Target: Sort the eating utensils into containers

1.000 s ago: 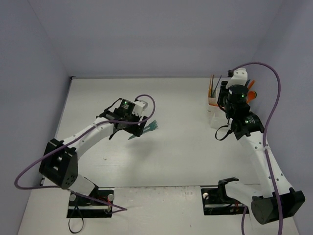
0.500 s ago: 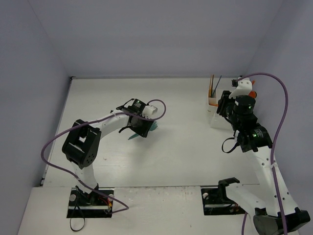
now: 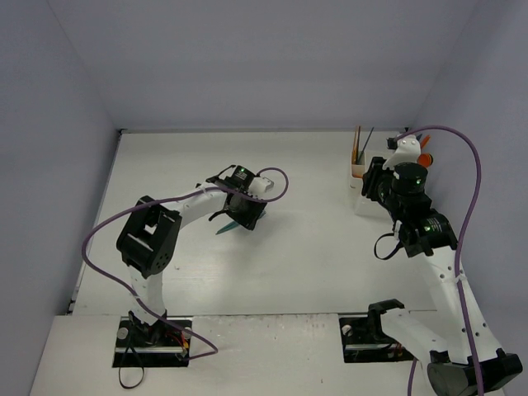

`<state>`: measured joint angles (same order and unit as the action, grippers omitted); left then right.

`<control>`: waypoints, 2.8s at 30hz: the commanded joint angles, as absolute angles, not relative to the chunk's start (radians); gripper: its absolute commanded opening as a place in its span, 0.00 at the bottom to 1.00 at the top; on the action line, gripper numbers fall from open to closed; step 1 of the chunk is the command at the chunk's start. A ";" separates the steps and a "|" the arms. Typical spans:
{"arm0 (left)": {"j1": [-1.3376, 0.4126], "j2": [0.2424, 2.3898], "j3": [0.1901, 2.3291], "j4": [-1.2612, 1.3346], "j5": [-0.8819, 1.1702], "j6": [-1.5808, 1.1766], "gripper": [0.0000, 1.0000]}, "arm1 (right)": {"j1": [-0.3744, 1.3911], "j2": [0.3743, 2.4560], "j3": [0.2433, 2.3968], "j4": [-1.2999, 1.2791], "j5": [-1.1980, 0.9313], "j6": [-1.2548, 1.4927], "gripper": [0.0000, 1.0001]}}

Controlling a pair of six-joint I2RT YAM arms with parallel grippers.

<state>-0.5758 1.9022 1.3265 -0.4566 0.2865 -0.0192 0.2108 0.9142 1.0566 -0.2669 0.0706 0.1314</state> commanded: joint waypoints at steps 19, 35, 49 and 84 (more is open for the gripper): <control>-0.574 1.922 1.401 -0.445 0.256 0.055 0.43 | 0.212 0.898 1.031 -0.222 0.028 0.168 0.31; -0.626 1.881 1.337 -0.435 0.251 0.020 0.19 | 0.212 0.879 1.016 -0.228 -0.010 0.193 0.31; -0.653 1.598 1.324 -0.307 0.340 -0.027 0.00 | 0.219 0.967 1.087 -0.224 -0.302 0.292 0.45; -0.784 1.430 1.402 -0.255 0.403 -0.012 0.00 | 0.514 1.249 1.247 -0.178 -0.230 0.373 0.36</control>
<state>-0.7735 1.4754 1.3392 -0.2925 0.3745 -0.0189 0.5057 1.2458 1.2064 -0.2484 -0.2598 0.3755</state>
